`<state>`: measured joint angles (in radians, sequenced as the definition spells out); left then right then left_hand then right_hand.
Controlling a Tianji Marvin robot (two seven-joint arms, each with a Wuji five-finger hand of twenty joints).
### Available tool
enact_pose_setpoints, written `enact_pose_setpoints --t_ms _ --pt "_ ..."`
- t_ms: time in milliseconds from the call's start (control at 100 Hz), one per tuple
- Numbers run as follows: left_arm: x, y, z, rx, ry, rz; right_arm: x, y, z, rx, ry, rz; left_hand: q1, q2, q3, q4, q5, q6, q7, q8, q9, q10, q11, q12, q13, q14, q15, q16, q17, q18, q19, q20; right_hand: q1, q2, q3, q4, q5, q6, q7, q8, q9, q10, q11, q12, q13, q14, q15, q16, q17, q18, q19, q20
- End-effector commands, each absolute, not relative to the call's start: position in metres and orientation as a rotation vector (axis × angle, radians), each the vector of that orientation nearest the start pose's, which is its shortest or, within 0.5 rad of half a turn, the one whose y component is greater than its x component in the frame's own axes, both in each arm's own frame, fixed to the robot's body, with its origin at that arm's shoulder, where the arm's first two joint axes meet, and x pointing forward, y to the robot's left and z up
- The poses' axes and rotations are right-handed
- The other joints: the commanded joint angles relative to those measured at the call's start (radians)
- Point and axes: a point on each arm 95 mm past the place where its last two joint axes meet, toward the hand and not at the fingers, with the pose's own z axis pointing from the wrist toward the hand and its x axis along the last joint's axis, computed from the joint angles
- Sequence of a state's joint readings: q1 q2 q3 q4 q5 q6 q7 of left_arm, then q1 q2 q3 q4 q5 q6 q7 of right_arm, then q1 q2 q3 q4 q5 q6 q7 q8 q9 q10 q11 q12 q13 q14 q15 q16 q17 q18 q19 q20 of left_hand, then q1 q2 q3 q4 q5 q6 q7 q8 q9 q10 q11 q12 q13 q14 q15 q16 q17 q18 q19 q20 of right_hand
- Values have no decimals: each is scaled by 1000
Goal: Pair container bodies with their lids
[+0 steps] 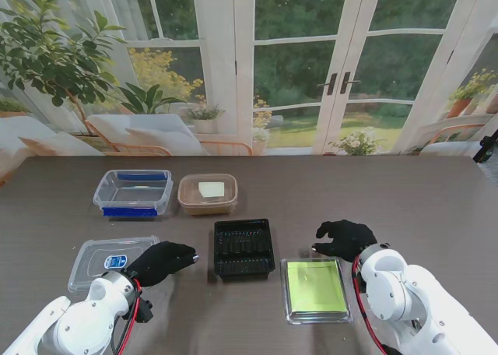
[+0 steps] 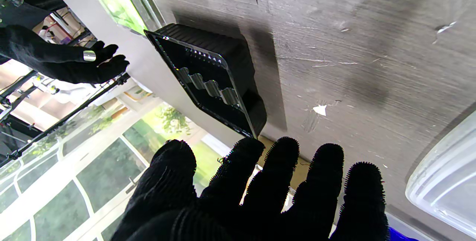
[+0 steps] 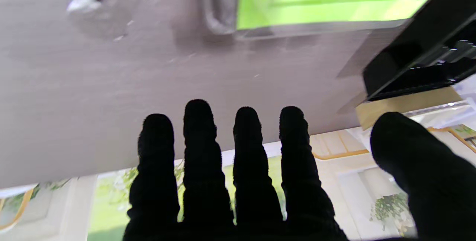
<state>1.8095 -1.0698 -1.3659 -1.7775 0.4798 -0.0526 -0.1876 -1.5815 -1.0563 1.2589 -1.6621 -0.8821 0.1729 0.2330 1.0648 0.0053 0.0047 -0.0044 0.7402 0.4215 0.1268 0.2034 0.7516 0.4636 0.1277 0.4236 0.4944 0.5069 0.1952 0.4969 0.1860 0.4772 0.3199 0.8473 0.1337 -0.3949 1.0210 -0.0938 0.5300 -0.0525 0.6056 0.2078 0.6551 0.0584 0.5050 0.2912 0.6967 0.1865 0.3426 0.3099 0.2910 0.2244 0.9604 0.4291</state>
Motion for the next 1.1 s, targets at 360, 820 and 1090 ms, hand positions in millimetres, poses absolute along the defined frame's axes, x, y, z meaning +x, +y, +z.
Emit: enact_pose_setpoints --t_ms 360,820,1090 --pt "338 15 -336 -1826 1446 -1724 405 -73 -326 1470 1716 1038 -2 61 -15 16 6 4 -5 7 24 6 4 -1 11 -1 14 7 5 -17 -29 13 -45 3 -47 19 259 15 119 59 230 31 110 147 210 -9 284 155 51 29 187 40" --pt "339 14 -336 -1824 1458 -1719 395 -62 -342 1471 1818 1059 -3 61 -15 16 5 4 -5 7 24 5 4 -1 12 -2 15 7 6 -16 -29 13 -43 10 -56 21 155 -22 53 50 214 21 91 162 209 -17 288 160 53 24 192 36" --pt "338 13 -336 -1829 1455 -1715 390 -59 -349 1475 1874 1085 -2 61 -15 16 6 5 -5 7 24 5 4 -1 11 -1 14 7 6 -15 -29 13 -42 10 -54 21 138 -38 46 47 208 17 87 161 205 -21 287 161 47 21 190 35"
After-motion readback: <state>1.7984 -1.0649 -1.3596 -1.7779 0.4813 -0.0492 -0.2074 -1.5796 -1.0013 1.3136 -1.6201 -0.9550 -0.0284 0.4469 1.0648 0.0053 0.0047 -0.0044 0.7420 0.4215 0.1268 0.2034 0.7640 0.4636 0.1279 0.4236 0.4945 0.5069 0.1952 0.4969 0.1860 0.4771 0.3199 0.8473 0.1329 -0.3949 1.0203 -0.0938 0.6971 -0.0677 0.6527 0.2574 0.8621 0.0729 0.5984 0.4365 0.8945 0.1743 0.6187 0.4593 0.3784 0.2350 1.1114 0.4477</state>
